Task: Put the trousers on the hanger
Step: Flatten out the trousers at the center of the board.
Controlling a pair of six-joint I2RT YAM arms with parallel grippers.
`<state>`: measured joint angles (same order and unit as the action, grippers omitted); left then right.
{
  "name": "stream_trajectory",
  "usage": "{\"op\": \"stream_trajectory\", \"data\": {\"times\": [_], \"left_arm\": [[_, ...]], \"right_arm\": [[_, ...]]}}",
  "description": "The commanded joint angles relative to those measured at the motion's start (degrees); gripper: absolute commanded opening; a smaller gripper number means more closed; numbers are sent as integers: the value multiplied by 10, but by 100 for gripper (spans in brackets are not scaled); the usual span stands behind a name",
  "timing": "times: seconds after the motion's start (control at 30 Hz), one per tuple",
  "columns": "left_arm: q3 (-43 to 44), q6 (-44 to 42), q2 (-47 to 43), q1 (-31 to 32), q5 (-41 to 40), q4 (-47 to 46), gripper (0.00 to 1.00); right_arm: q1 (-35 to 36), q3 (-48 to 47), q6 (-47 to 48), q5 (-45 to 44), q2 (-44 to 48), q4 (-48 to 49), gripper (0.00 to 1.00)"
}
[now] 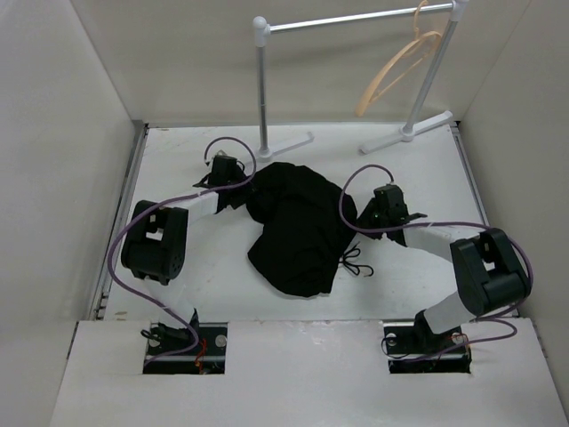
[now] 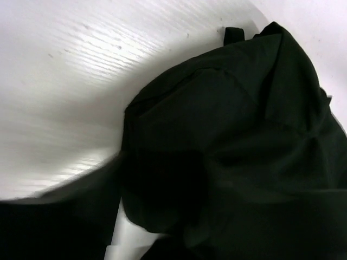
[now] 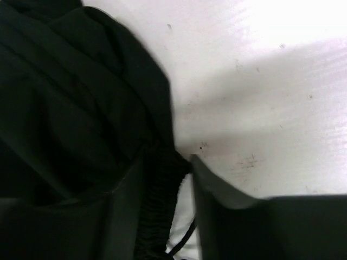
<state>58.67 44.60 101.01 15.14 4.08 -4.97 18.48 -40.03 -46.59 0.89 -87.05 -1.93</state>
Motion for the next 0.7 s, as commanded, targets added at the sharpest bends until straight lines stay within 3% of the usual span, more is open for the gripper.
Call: {"op": "stream_trajectory", "data": {"times": [0.0, 0.07, 0.17, 0.33, 0.43, 0.67], "left_arm": [[28, 21, 5, 12, -3, -29, 38], [31, 32, -12, 8, -13, -28, 13], [35, 30, -86, -4, -42, -8, 4], [91, -13, -251, -25, -110, 71, 3], [167, -57, -325, -14, -153, 135, 3], [370, -186, -411, 52, -250, 247, 10]], "right_arm": [[5, 10, -17, 10, -4, 30, 28], [6, 7, -18, 7, 15, 26, 12], [0, -14, -17, 3, 83, 8, 6], [4, -117, 16, -55, 227, -118, 5], [33, -196, 40, -96, 306, -201, 4], [140, -397, 74, -193, 422, -331, 4]]}}
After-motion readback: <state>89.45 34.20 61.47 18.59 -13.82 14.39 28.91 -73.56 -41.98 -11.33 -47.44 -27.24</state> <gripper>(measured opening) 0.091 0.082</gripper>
